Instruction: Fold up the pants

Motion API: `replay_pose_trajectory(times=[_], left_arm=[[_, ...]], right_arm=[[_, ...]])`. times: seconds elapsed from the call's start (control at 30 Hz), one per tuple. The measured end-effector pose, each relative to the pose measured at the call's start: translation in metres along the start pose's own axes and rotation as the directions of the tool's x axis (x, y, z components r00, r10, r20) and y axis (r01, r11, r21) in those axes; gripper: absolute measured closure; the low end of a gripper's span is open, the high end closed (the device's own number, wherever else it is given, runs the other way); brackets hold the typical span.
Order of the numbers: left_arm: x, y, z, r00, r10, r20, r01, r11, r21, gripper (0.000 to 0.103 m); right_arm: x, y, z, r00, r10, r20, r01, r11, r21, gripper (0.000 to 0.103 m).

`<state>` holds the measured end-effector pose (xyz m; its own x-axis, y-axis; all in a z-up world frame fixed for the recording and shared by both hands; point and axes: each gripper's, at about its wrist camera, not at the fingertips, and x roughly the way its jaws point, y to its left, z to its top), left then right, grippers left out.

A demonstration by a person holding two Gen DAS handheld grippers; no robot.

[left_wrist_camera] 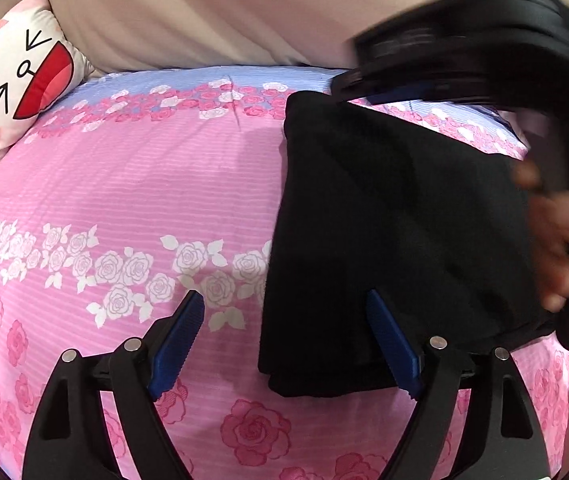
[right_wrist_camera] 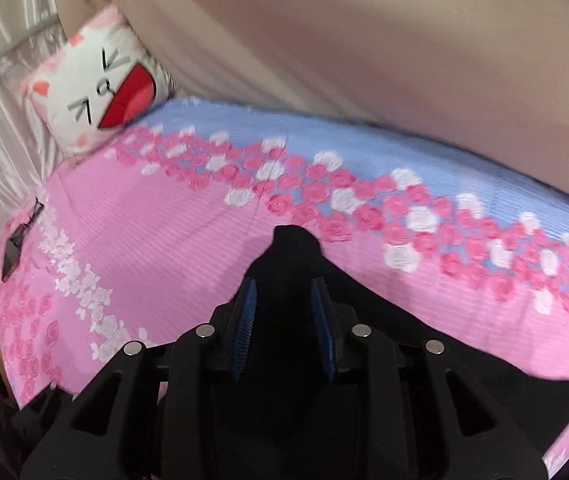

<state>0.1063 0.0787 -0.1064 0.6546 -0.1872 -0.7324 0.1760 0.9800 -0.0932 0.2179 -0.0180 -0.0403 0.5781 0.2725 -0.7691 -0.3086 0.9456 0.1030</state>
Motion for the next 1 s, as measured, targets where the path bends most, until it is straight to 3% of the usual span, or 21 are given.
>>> replay_pose_trajectory(times=[0.07,0.17,0.23,0.37,0.4,0.47,0.5,0.57,0.7,0.73,0.83,1.0], left_arm=[[-0.001,-0.001,0.000,1.000,0.011,0.010,-0.011,1.000,0.003,0.022],[-0.001,0.001,0.003,1.000,0.022,0.014,-0.022,1.000,0.007,0.019],[-0.001,0.006,0.004,1.000,-0.005,-0.006,0.005,1.000,-0.006,0.018],[-0.010,0.020,0.005,0.997,-0.074,-0.005,0.074,0.995,-0.062,0.019],[-0.013,0.024,0.005,0.997,-0.078,0.000,0.078,0.994,-0.077,0.019],[-0.016,0.035,0.003,0.994,-0.111,0.006,0.111,0.987,-0.119,0.019],[-0.014,0.040,0.003,0.991,-0.135,-0.004,0.132,0.981,-0.145,0.019],[-0.008,0.051,0.002,0.978,-0.207,-0.032,0.195,0.957,-0.215,0.019],[0.006,0.060,-0.006,0.934,-0.350,-0.071,0.304,0.882,-0.362,0.019],[0.004,0.057,-0.006,0.941,-0.333,-0.057,0.292,0.887,-0.357,0.018],[0.003,0.042,-0.004,0.955,-0.286,-0.076,0.251,0.919,-0.304,0.018],[0.013,0.017,0.005,0.957,-0.274,-0.093,0.243,0.936,-0.255,0.017]], right_arm=[[0.042,-0.002,0.002,0.996,-0.038,-0.080,0.037,0.999,-0.017,0.075],[0.054,-0.008,0.008,0.998,0.001,-0.066,0.002,0.999,0.040,0.073],[0.037,-0.008,0.010,0.999,0.012,-0.039,-0.010,0.999,0.053,0.073],[-0.056,-0.037,-0.018,0.992,-0.050,0.112,0.042,0.996,0.075,0.068],[-0.074,-0.049,-0.028,0.989,-0.070,0.132,0.057,0.994,0.097,0.061],[-0.116,-0.084,-0.063,0.977,-0.143,0.157,0.117,0.979,0.164,0.022],[-0.138,-0.104,-0.088,0.967,-0.201,0.159,0.169,0.966,0.194,0.019],[-0.164,-0.135,-0.134,0.949,-0.293,0.117,0.259,0.935,0.244,0.020],[-0.186,-0.164,-0.220,0.933,-0.359,0.019,0.336,0.891,0.306,0.023],[-0.185,-0.160,-0.238,0.924,-0.382,-0.003,0.367,0.886,0.283,0.024],[-0.173,-0.144,-0.257,0.933,-0.360,-0.004,0.352,0.908,0.225,0.024],[-0.138,-0.122,-0.240,0.926,-0.377,0.005,0.374,0.920,0.121,0.025]])
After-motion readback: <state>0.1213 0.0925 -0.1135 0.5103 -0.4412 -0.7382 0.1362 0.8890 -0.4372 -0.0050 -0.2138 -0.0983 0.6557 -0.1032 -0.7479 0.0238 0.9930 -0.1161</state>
